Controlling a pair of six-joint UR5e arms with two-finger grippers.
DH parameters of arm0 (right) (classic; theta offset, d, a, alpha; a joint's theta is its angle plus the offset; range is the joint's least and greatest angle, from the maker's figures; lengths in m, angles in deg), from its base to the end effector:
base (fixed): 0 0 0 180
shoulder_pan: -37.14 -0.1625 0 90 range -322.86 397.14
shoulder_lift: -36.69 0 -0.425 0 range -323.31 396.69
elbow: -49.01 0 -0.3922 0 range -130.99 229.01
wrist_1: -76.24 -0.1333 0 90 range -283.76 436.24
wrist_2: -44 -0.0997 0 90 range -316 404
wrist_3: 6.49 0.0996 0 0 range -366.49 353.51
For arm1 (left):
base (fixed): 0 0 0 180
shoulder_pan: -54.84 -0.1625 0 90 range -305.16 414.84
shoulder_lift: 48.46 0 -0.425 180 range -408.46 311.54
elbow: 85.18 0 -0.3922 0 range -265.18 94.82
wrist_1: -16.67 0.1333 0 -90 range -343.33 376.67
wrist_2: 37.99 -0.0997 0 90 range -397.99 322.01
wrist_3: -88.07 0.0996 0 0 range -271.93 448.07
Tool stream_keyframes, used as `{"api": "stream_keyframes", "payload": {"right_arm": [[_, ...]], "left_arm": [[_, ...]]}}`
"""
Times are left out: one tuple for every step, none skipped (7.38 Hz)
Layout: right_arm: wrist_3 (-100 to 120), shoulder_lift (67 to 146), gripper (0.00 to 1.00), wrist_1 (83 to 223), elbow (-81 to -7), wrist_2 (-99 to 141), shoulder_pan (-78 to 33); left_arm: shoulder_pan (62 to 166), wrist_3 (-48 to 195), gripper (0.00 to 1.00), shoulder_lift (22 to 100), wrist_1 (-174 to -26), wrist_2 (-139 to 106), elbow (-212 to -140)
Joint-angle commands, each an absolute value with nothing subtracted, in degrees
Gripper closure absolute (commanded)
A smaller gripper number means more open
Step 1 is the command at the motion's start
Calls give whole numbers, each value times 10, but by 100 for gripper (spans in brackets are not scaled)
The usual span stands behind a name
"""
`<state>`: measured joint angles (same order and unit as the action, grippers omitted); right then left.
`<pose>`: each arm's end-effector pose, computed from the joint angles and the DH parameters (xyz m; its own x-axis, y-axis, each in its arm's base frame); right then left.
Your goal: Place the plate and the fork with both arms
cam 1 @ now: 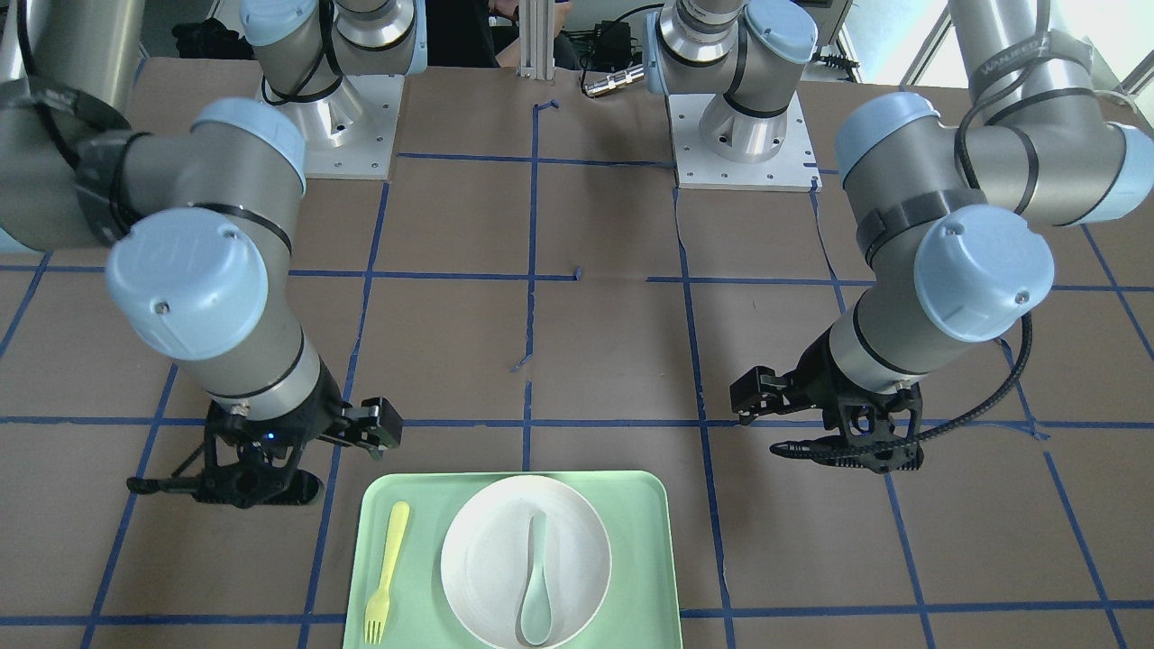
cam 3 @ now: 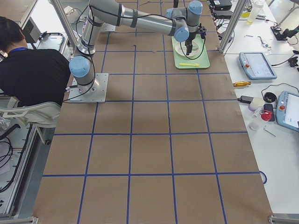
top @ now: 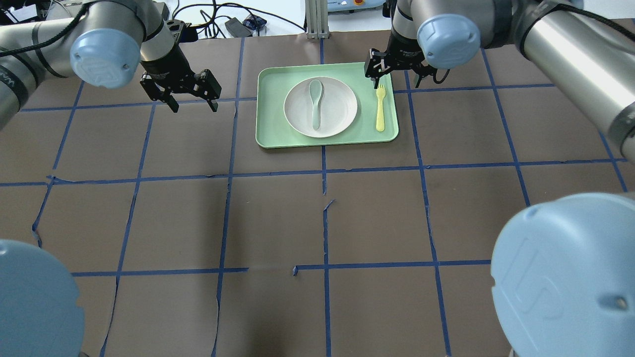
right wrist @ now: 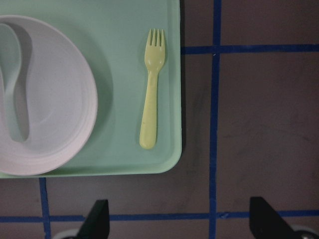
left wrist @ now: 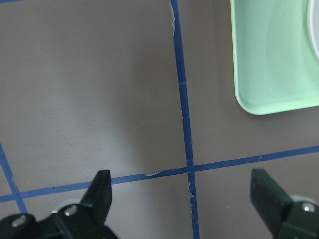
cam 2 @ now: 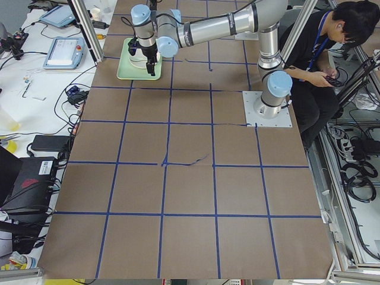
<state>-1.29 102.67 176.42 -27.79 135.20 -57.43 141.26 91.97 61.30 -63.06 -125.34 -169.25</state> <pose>0.1831 -0.6443 0.3764 -0.9997 0.0108 0.0219 0.0110 0.9999 0.0092 -0.0991 -0.6252 0.3632 -0.9987 0.0027 0.0503 0.0056 0.9983 0.0588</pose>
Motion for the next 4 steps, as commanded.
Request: {"api": "stream_keyframes", "payload": {"right_arm": [[-14,1107,0,1633,-284,1363,-574],[-12,1132,0,1608,-290,1358,-578],[-10,1147,0,1608,-311,1356,-580],[-8,1157,0,1612,-324,1354,-581]], "left_arm": [[1447,842,0,566,-696,-1300,-1693],[1466,827,0,546,-709,-1322,-1693],[1473,826,0,523,-724,-1319,-1691],[1473,826,0,510,-744,-1319,-1691]]}}
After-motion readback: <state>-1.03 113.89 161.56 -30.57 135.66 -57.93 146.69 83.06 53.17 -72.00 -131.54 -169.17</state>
